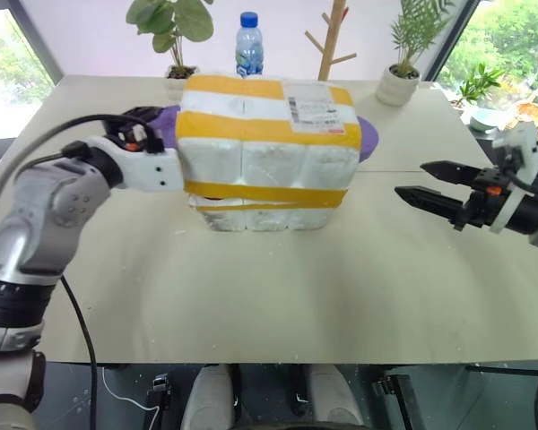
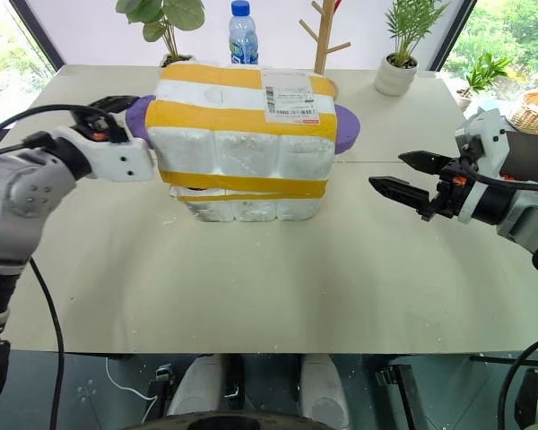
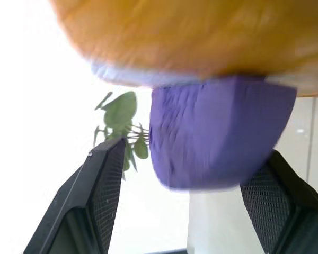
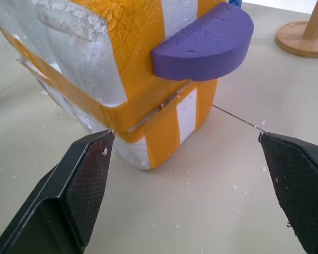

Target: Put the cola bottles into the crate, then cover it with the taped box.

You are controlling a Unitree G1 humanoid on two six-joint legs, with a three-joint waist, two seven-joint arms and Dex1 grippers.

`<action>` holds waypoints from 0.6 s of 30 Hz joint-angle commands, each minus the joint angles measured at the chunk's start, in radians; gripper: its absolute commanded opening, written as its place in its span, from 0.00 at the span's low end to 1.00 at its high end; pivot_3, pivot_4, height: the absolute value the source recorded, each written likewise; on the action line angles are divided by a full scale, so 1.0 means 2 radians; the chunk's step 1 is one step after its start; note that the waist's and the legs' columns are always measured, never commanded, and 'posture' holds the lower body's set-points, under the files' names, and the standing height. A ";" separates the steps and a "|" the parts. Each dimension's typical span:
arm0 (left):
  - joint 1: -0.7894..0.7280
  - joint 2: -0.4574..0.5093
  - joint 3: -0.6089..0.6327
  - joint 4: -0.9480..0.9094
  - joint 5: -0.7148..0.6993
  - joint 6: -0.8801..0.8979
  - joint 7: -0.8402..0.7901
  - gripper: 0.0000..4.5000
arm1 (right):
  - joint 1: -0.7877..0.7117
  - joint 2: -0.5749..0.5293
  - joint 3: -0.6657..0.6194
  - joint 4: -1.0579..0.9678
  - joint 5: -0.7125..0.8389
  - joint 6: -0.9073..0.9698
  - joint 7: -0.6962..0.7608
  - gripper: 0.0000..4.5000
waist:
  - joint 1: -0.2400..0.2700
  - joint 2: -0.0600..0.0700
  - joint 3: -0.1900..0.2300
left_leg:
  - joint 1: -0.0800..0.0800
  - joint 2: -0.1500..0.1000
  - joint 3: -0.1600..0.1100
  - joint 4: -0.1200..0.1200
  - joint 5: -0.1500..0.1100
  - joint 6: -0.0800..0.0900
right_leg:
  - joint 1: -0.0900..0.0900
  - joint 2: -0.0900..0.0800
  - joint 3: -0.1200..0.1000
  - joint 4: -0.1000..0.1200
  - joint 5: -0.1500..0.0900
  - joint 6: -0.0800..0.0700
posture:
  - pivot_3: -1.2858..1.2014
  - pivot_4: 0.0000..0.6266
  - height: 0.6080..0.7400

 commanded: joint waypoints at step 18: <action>-0.020 0.199 0.155 0.149 -0.572 0.449 -0.472 0.72 | -0.134 -0.100 0.099 0.115 -0.022 -0.051 0.241 1.00 | -0.004 0.003 0.000 | 0.001 0.000 0.000 -0.001 0.000 0.000 | 0.000 0.000 0.000 -0.001 0.000 0.000 | 0.52 0.24 1.00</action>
